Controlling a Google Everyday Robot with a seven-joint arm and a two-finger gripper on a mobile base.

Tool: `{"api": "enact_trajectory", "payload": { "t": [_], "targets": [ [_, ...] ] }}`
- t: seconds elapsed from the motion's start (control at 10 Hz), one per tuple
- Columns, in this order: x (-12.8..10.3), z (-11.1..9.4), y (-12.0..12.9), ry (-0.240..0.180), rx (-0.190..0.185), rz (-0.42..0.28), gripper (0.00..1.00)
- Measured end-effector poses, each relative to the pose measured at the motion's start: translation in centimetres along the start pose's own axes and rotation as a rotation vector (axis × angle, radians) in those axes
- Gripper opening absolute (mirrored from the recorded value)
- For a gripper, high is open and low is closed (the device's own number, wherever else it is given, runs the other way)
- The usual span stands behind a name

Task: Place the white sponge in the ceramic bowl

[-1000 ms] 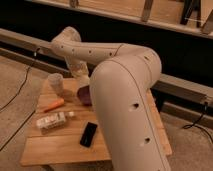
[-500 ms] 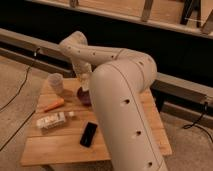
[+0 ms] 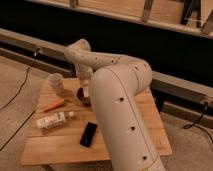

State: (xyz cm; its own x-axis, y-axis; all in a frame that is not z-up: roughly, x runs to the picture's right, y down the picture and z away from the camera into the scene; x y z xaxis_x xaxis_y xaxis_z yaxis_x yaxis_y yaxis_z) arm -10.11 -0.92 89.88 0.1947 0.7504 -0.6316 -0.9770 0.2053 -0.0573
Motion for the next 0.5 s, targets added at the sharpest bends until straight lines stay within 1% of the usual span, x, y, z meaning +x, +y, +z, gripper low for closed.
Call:
{"api": "enact_trajectory", "payload": {
  "t": [0.2,0.5],
  "targets": [
    [0.4,1.5,0.2,0.032,0.001,-0.007,0.0],
    [0.8,3.0,0.7,0.068,0.019,-0.027,0.0]
  ]
}}
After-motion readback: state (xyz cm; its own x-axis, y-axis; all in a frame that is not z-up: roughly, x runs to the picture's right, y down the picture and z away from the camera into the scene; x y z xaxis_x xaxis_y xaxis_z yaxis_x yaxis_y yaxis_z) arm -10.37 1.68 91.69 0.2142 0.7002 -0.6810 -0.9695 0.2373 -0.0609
